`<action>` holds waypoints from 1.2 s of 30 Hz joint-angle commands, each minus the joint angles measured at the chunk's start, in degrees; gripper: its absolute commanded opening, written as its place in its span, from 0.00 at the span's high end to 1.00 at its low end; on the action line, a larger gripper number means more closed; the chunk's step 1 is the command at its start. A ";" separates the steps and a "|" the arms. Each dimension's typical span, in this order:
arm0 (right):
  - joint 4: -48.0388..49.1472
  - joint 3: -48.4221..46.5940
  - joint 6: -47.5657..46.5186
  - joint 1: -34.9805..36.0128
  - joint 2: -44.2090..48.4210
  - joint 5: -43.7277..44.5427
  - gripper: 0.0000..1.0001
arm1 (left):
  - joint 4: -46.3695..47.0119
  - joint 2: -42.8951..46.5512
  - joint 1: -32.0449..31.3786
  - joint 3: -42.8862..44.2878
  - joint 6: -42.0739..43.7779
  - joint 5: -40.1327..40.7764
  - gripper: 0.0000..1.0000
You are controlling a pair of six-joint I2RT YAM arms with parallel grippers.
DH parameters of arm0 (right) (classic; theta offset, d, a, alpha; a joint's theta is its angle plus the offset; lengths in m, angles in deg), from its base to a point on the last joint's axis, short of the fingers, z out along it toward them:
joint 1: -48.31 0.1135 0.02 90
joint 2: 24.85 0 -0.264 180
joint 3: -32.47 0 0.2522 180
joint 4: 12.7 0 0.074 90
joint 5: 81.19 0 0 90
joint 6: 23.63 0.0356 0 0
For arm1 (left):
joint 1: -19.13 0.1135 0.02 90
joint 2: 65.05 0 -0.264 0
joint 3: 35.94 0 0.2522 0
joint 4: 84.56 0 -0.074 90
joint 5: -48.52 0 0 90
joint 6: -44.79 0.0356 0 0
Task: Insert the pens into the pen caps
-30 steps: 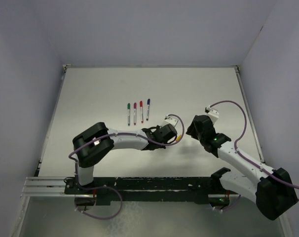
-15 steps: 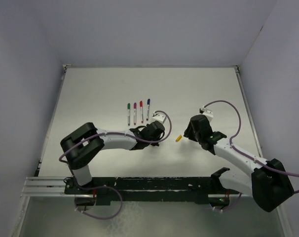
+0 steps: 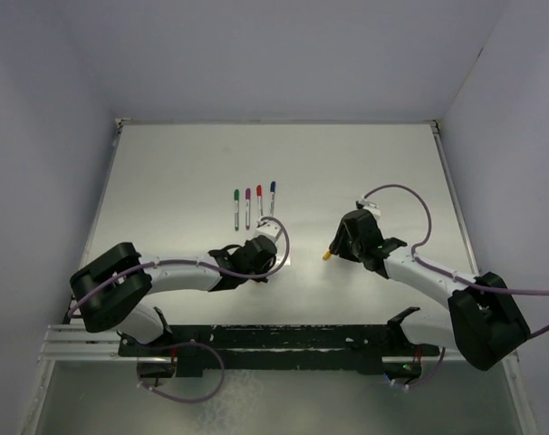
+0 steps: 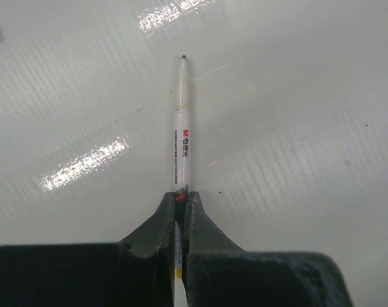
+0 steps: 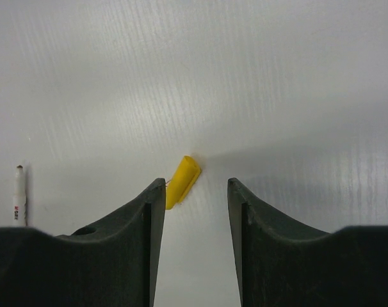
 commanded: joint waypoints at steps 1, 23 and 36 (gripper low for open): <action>1.62 -2.91 0.75 0.72 -1.62 -1.77 0.55 | -0.50 3.35 0.06 -1.11 0.71 -0.75 1.00; -3.74 -4.87 1.14 2.82 -7.62 -2.39 0.59 | -3.90 6.20 -0.55 0.06 1.54 -0.69 1.00; -3.10 -8.12 -0.05 3.65 -15.09 -3.02 0.68 | -3.69 6.10 -0.53 -0.56 0.81 -0.34 1.00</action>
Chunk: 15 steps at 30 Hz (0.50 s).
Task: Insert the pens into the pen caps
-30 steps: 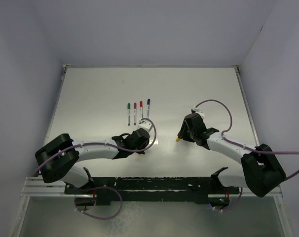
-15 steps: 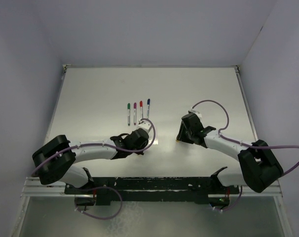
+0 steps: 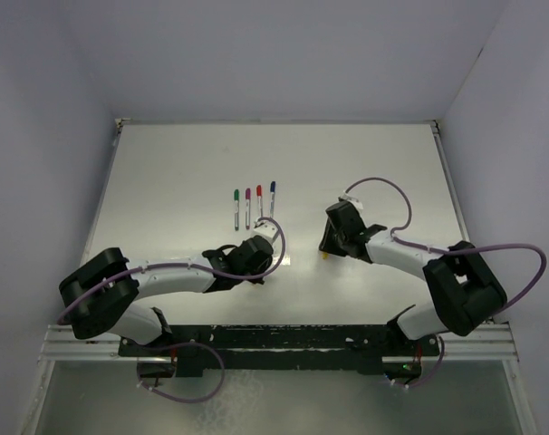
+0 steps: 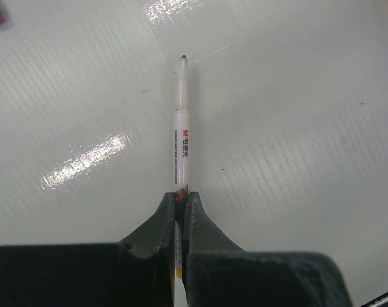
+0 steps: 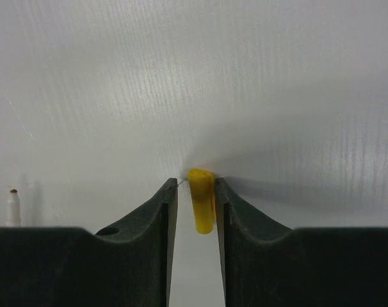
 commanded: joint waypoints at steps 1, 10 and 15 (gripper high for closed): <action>-3.53 -0.63 -0.75 0.89 -2.47 -0.53 0.68 | 0.57 1.49 -0.29 0.45 0.29 0.78 1.00; -7.42 0.82 -2.18 1.87 -2.97 -0.31 0.68 | 0.37 1.49 -0.33 0.60 0.09 1.09 1.00; -9.71 1.13 -2.56 2.34 -4.77 0.38 0.67 | 0.32 1.40 -0.29 0.56 -0.23 1.56 1.00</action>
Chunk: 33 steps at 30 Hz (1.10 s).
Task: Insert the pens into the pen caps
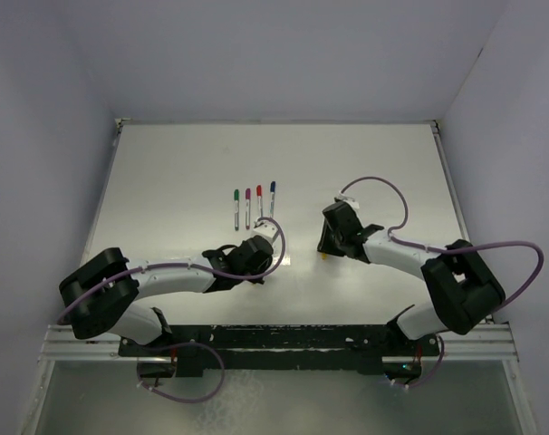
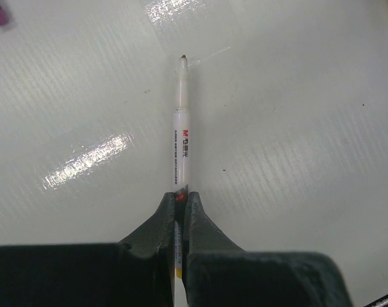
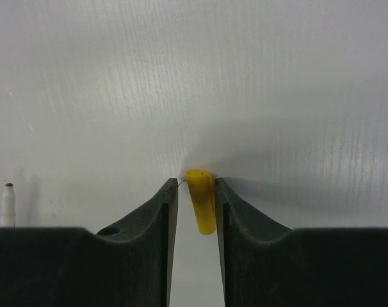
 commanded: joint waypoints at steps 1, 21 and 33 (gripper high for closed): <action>-9.40 1.88 -1.37 0.82 -4.05 0.17 0.67 | 0.28 1.40 -0.33 0.58 -0.32 1.39 1.00; -19.06 -2.60 2.46 4.97 -13.90 2.17 0.59 | -0.55 2.36 -0.33 0.52 0.83 2.58 1.00; -30.30 -5.77 3.08 7.65 -11.02 1.15 0.54 | 0.11 3.19 -0.27 0.21 1.19 2.15 1.00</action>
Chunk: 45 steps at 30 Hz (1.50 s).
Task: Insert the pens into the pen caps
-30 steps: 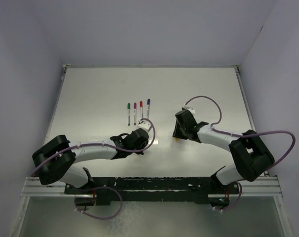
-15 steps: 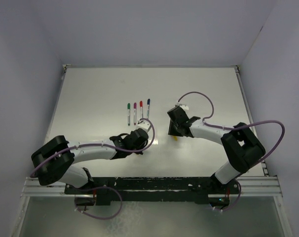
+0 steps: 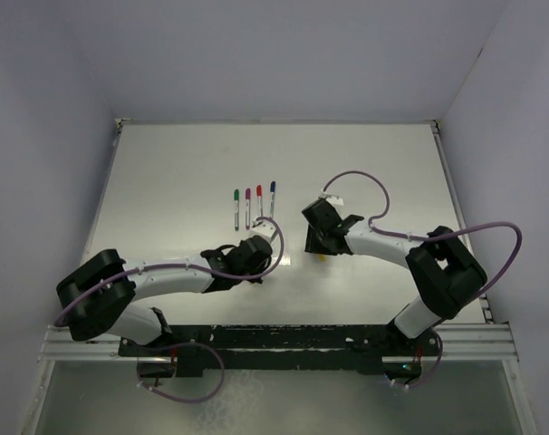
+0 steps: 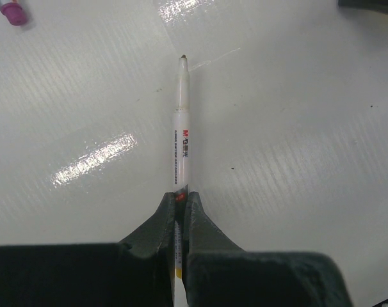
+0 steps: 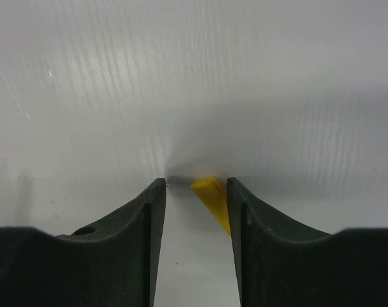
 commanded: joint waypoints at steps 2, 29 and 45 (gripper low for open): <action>-25.29 1.23 1.26 2.84 -2.30 -3.68 0.54 | 1.42 2.74 -0.34 0.03 1.10 0.68 1.00; -19.99 -10.02 -11.80 3.60 -0.37 1.55 0.53 | 2.63 5.00 -0.25 -1.80 0.93 2.82 1.00; -15.79 -11.15 -15.17 1.68 -4.83 0.04 0.61 | 2.50 4.52 -0.25 -1.32 -0.11 3.58 1.00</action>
